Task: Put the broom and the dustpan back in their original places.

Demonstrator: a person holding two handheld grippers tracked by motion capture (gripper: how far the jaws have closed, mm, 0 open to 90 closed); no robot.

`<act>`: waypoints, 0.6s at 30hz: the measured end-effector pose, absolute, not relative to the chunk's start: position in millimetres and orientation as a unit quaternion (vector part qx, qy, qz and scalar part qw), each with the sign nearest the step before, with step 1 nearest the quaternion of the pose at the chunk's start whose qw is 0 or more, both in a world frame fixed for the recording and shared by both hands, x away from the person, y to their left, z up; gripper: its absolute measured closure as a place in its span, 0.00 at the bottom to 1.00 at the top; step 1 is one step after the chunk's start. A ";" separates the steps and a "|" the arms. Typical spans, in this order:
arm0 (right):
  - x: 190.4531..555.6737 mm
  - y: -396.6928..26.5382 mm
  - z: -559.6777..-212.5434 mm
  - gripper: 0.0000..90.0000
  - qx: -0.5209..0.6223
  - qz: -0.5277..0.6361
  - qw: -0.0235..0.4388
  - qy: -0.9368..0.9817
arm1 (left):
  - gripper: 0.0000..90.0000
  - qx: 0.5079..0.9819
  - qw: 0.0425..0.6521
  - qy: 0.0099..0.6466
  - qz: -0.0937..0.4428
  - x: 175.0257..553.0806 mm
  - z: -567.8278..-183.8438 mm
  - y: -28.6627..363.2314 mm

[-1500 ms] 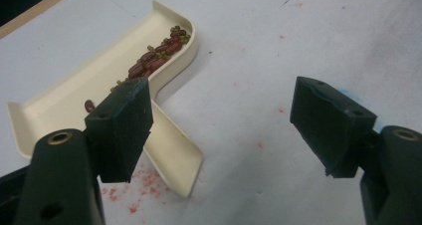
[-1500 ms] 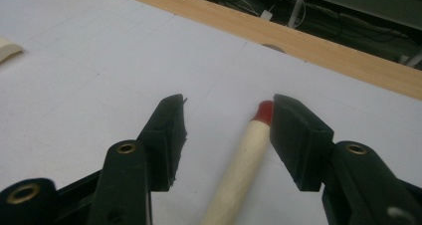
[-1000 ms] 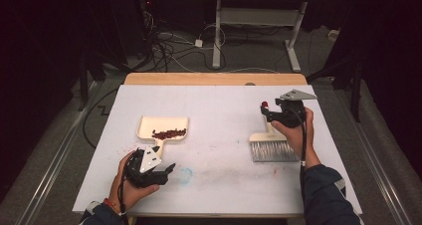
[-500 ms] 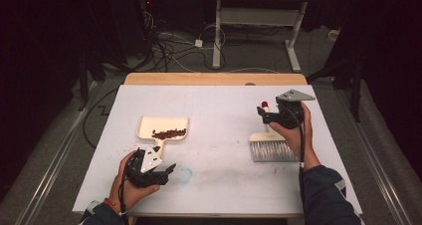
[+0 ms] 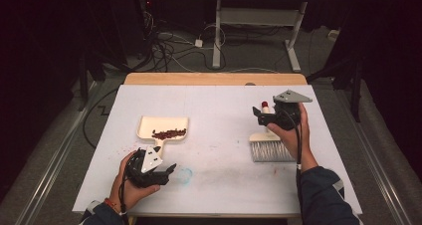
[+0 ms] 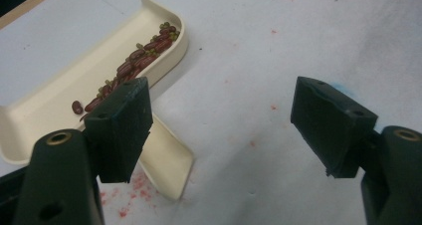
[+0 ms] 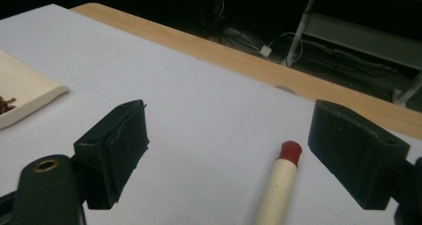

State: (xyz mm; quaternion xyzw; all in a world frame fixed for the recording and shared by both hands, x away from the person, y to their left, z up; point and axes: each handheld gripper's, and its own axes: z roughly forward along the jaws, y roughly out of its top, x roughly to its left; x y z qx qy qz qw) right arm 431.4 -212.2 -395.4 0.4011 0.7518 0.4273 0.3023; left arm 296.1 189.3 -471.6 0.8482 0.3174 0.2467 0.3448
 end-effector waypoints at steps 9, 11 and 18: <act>420.5 -205.9 -389.4 0.18 0.387 0.425 0.313 0.756 | 0.27 0.847 0.347 0.317 0.247 295.6 -471.1 189.5; 418.1 -205.9 -387.8 0.18 0.385 0.425 0.316 0.756 | 0.27 0.847 0.348 0.317 0.247 295.5 -471.0 189.8; 409.4 -206.0 -382.6 0.18 0.373 0.441 0.306 0.757 | 0.26 0.847 0.348 0.318 0.247 295.6 -470.9 190.4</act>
